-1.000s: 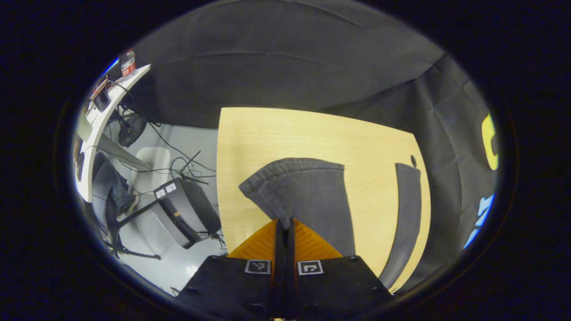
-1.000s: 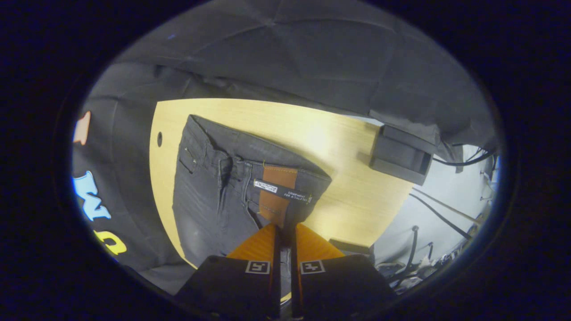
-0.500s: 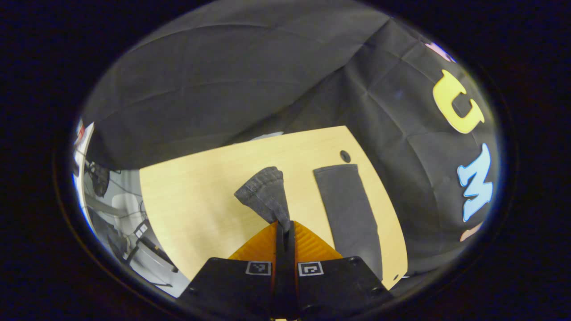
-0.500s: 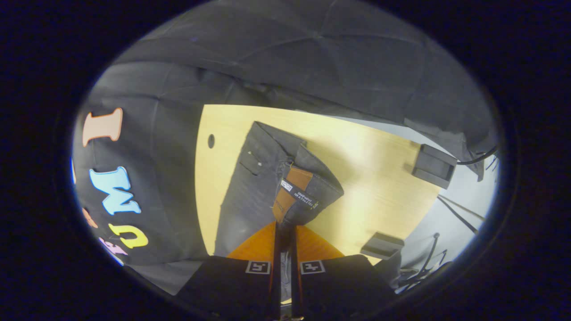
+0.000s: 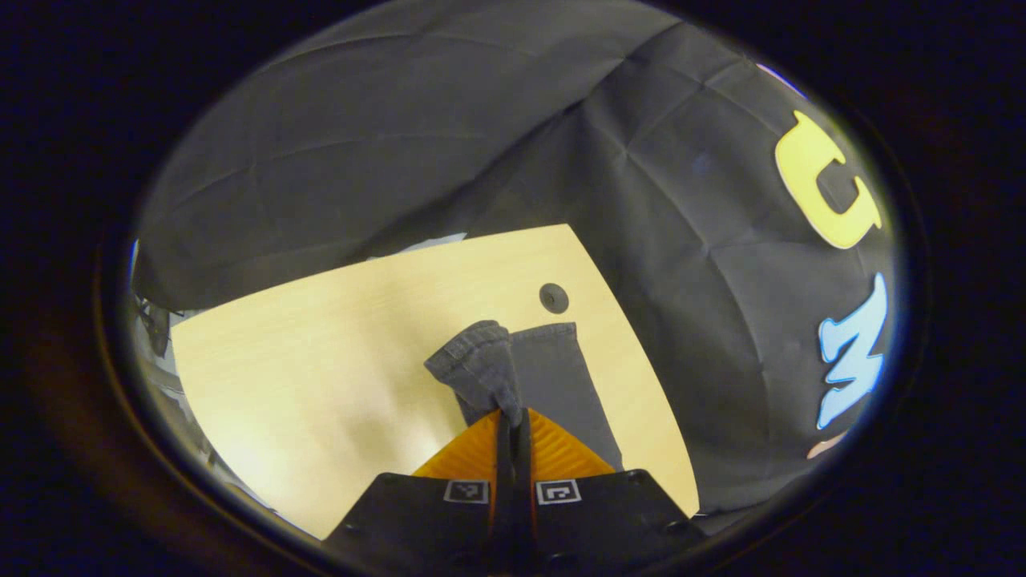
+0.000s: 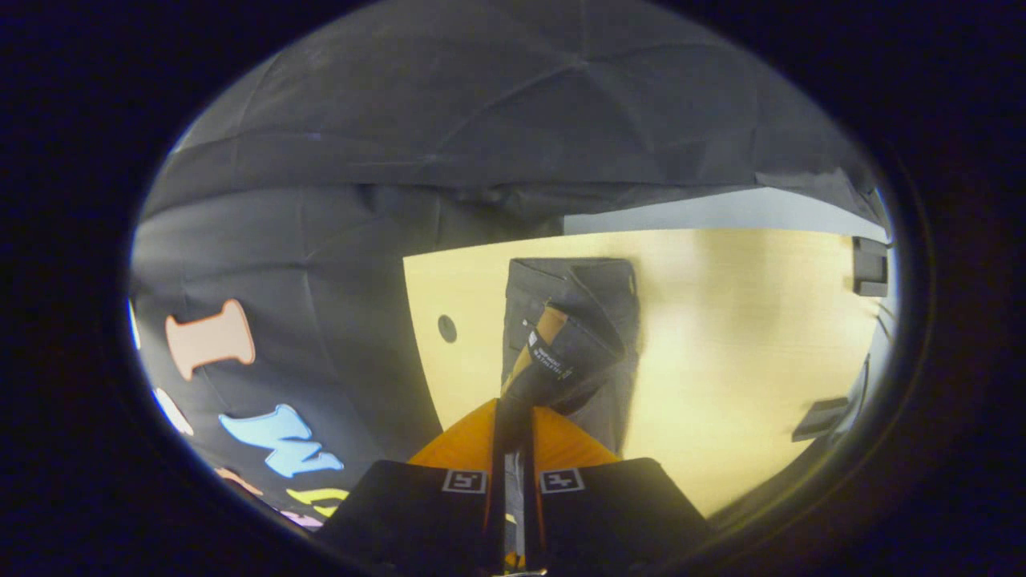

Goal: Grasp the waist and the cuffs of the jeans and fold them to make the two legs overlap; first hold the waist and fold one-third of the jeans toward the cuffs, then hold the cuffs and fold the remaining one-third in the same direction to finish folding.

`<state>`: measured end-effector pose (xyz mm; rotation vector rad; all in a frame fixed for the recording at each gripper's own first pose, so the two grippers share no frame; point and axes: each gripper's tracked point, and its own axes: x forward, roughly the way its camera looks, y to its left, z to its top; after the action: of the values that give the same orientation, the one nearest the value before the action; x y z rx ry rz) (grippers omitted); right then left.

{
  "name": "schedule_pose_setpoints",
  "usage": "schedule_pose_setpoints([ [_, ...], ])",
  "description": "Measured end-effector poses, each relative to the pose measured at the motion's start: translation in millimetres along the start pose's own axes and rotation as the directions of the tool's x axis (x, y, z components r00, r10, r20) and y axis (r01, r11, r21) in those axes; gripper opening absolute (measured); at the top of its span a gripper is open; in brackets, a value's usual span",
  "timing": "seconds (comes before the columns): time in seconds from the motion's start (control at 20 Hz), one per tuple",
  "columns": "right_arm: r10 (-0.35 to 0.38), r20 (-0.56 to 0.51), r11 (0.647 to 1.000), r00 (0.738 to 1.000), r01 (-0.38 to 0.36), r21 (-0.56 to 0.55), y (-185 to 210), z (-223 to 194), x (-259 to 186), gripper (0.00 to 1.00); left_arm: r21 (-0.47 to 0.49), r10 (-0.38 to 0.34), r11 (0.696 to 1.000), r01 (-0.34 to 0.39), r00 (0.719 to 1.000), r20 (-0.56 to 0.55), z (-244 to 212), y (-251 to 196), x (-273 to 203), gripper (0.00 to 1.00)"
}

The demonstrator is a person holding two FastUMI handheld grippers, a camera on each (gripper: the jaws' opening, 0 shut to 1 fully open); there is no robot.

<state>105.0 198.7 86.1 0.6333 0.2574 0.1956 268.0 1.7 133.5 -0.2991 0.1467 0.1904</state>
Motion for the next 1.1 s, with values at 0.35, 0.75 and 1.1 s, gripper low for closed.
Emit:
schedule_pose_setpoints([
  [0.35,0.115,0.142,0.992,0.983,-0.108,-0.059,40.0,24.5,43.9,0.41,0.239,0.192,0.951,-0.198,0.980,0.048,4.3,-20.0,67.2,0.62],
  [0.75,0.034,0.129,0.999,0.991,-0.030,-0.034,-15.1,26.8,32.7,0.96,0.140,0.076,0.988,-0.065,0.994,-0.079,-11.8,-29.3,53.6,0.97],
  [1.1,-0.060,0.133,0.998,0.989,0.064,-0.026,-67.5,30.6,34.9,0.95,0.200,-0.115,0.971,0.133,0.988,-0.101,-52.4,-11.2,18.6,0.99],
])
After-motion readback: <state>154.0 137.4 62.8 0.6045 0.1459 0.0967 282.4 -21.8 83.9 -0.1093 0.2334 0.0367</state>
